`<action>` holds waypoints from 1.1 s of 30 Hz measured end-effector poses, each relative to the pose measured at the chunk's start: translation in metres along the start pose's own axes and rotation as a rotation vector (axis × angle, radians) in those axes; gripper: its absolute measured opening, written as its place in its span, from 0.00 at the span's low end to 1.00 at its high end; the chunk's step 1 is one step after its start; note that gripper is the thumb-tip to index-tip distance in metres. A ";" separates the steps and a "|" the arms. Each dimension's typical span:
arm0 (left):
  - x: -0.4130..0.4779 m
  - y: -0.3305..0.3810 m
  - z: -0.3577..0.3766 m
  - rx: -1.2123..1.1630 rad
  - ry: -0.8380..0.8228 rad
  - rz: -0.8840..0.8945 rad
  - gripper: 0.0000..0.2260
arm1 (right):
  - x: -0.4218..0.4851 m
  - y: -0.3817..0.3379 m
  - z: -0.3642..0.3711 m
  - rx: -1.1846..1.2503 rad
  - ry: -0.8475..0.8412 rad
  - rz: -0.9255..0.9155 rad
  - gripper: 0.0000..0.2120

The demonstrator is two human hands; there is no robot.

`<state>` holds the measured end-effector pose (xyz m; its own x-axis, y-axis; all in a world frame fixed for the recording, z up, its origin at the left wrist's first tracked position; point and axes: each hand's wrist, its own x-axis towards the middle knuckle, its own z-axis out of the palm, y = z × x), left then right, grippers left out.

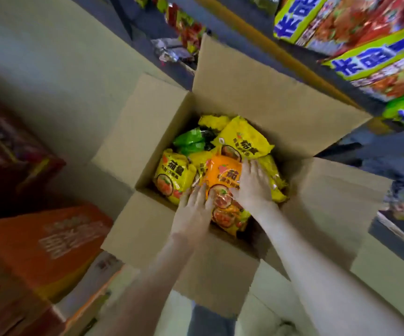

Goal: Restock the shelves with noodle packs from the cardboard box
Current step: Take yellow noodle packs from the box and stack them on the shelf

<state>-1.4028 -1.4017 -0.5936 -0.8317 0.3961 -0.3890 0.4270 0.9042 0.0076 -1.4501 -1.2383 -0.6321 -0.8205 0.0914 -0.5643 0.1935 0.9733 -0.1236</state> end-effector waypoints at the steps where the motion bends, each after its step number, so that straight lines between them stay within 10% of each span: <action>1: 0.005 0.001 0.014 0.032 -0.006 0.018 0.28 | 0.013 0.000 0.005 0.006 -0.026 0.015 0.50; 7: 0.020 0.001 0.042 -0.050 0.068 0.023 0.32 | 0.033 -0.014 0.008 -0.148 -0.151 0.093 0.48; 19: 0.021 -0.006 -0.003 0.126 0.171 0.279 0.28 | -0.070 -0.023 0.013 -0.128 0.194 -0.306 0.27; 23: -0.001 0.014 -0.050 0.055 0.264 0.361 0.21 | -0.116 0.005 -0.023 -0.095 0.461 -0.392 0.15; 28: -0.045 0.069 -0.139 0.047 0.355 0.441 0.14 | -0.187 0.055 -0.091 -0.104 0.526 -0.409 0.29; 33: -0.102 0.148 -0.236 0.053 0.383 0.507 0.14 | -0.291 0.114 -0.167 -0.034 0.651 -0.365 0.22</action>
<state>-1.3388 -1.2705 -0.3352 -0.5855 0.8107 0.0081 0.8097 0.5842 0.0551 -1.2796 -1.1182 -0.3455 -0.9840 -0.1430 0.1064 -0.1604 0.9707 -0.1792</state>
